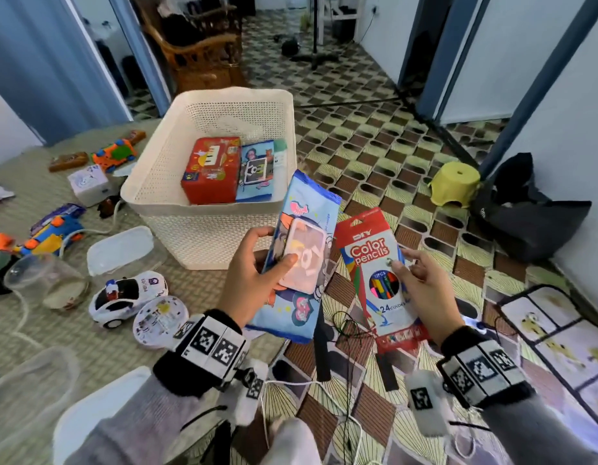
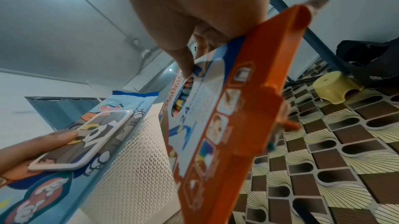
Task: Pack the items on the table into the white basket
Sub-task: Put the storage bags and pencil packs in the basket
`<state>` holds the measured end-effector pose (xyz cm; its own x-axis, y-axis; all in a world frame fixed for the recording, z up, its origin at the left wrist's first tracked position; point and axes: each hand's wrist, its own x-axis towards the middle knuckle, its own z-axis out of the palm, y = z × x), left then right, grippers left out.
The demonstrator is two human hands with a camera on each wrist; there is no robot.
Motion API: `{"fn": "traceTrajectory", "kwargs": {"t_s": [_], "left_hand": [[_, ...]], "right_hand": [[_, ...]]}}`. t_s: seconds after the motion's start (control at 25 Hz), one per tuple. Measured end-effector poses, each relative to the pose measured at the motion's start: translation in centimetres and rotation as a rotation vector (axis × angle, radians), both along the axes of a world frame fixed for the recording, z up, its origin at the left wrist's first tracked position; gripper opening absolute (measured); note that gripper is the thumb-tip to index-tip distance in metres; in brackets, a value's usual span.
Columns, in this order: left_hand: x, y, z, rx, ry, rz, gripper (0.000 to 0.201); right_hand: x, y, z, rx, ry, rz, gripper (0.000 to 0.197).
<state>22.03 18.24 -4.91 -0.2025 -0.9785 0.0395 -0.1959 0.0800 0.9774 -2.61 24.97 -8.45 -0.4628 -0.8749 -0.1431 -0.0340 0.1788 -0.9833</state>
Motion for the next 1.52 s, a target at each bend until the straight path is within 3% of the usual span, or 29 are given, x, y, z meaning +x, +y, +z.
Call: {"fn": "traceTrajectory", "kwargs": {"t_s": [0.32,0.52,0.92,1.08,1.4,1.52], "left_hand": [[-0.7,-7.6,3.2,-0.061,0.083,0.158,0.036],[-0.1,-14.2,6.0,-0.088,0.095,0.243,0.036],[1.4,-26.4,9.4,-0.105,-0.133,0.297,0.033],[1.2,-30.7,7.4,-0.055,-0.180,0.318,0.035],[-1.5,-36.2,-2.2,0.110,-0.285,0.413,0.043],[-2.5,-37.2,-5.4,0.159,-0.461,0.460,0.050]], "right_hand": [[-1.4,-9.9,4.0,-0.142,-0.006,0.096,0.013],[-1.3,-18.0,6.5,-0.206,0.006,0.150,0.019],[-1.0,-28.7,7.7,-0.243,-0.085,0.165,0.018],[-1.7,-31.8,7.3,-0.241,-0.093,0.205,0.021],[-3.6,-40.2,6.3,-0.192,-0.114,0.373,0.020],[-4.9,-43.6,5.8,-0.181,-0.054,0.438,0.017]]}}
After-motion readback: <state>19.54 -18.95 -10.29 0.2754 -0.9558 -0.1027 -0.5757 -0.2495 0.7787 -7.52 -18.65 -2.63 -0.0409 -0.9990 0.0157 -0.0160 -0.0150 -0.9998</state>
